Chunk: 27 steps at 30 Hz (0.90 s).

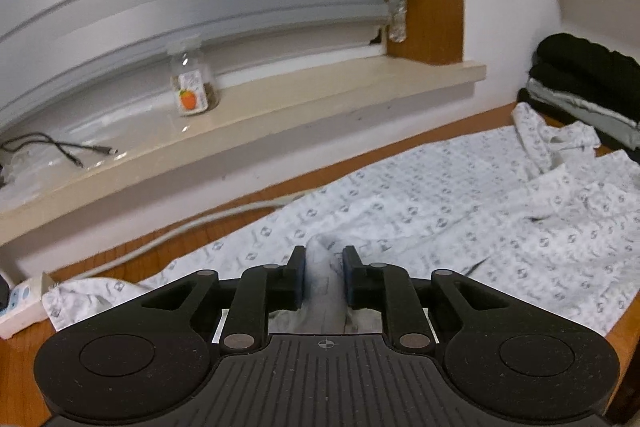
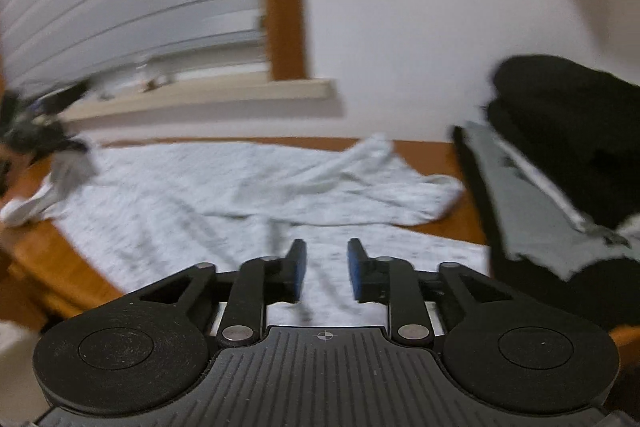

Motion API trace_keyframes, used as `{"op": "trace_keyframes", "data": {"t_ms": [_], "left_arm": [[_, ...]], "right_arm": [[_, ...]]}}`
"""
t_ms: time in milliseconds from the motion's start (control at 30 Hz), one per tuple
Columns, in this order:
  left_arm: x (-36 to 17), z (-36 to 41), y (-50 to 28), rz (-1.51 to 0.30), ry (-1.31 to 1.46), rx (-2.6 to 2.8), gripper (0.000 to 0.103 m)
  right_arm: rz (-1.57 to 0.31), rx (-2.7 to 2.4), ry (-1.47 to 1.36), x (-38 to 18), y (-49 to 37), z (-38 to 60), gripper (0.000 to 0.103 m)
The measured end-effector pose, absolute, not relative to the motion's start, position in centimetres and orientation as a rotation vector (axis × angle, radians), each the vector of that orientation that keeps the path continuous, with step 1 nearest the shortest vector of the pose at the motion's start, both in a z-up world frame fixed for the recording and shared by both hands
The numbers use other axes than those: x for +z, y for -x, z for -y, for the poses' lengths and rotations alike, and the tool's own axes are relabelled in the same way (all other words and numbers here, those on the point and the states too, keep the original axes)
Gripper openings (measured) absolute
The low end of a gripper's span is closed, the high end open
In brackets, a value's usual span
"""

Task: Fold clothes

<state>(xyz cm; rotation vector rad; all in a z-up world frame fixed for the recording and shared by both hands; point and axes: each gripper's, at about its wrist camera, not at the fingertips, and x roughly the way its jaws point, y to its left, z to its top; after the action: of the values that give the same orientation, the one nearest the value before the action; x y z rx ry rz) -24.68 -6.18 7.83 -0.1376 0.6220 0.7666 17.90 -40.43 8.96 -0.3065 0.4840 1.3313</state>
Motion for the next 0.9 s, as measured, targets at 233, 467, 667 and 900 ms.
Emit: {"op": "trace_keyframes", "data": {"t_ms": [233,467,667,900], "left_arm": [[8.4,9.3,22.9,-0.543,0.148,0.67,0.019],[7.0,12.6,19.5,-0.564,0.145,0.525,0.019],[3.2,13.1,17.2,-0.674,0.139,0.471,0.018],[1.5,12.4,18.2,-0.72,0.158,0.464,0.018]], "right_arm": [[-0.585,1.107,0.338,3.6,-23.1,39.5,0.031],[-0.625,1.052,0.282,0.9,-25.3,40.0,0.038],[-0.562,1.062,0.305,0.9,-24.3,39.6,0.009],[-0.364,0.869,0.295,6.0,-25.0,41.2,0.008]]}}
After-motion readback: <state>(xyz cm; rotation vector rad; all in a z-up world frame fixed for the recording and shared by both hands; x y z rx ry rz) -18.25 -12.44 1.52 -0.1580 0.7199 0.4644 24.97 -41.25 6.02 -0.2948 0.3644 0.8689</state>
